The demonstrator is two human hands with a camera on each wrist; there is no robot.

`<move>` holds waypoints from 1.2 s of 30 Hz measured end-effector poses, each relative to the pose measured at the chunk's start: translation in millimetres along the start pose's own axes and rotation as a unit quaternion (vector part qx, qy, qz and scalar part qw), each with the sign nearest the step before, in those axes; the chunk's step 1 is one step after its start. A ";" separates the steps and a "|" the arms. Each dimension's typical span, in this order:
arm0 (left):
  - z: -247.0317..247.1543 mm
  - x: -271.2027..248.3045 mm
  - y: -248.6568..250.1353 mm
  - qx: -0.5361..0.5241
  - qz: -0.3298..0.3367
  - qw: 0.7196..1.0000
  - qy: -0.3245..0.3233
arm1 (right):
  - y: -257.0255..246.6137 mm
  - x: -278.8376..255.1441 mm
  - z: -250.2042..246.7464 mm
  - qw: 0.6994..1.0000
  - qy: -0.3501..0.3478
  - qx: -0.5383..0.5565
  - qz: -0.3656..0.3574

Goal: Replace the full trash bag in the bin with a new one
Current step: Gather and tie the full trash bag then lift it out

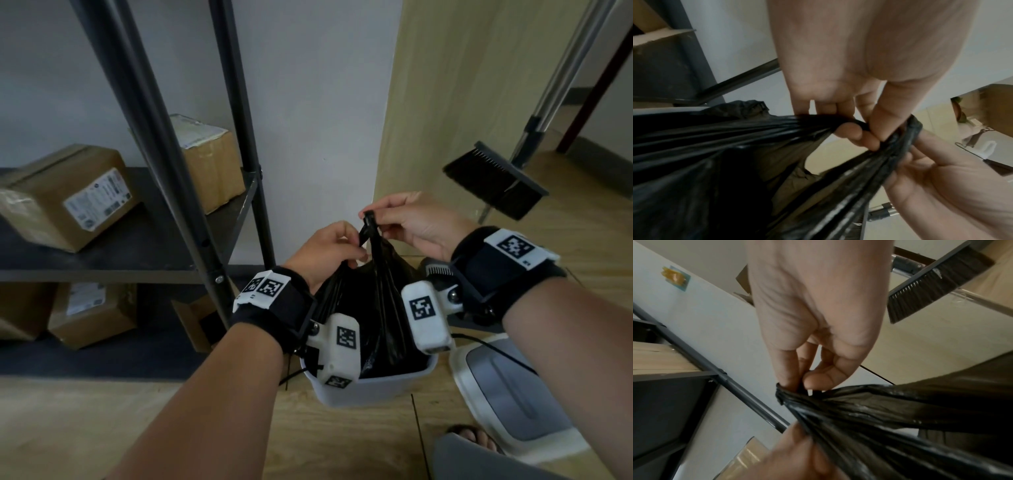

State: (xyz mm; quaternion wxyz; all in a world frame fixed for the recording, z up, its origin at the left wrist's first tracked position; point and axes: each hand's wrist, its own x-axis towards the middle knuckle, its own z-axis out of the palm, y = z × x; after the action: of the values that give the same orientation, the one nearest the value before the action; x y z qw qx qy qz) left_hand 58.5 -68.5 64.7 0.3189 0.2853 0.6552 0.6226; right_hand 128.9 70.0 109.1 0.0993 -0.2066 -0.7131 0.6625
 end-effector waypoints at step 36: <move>-16.1 8.0 -39.4 0.053 -0.110 0.986 0.113 | 43.5 7.4 -10.0 0.983 -0.058 -0.104 0.136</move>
State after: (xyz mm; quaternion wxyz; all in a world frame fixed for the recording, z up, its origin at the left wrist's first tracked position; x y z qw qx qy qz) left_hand 41.9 -75.0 25.2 0.2943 0.1559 0.7463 0.5763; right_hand 133.5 83.9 66.3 -0.0554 -0.2719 -0.7482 0.6026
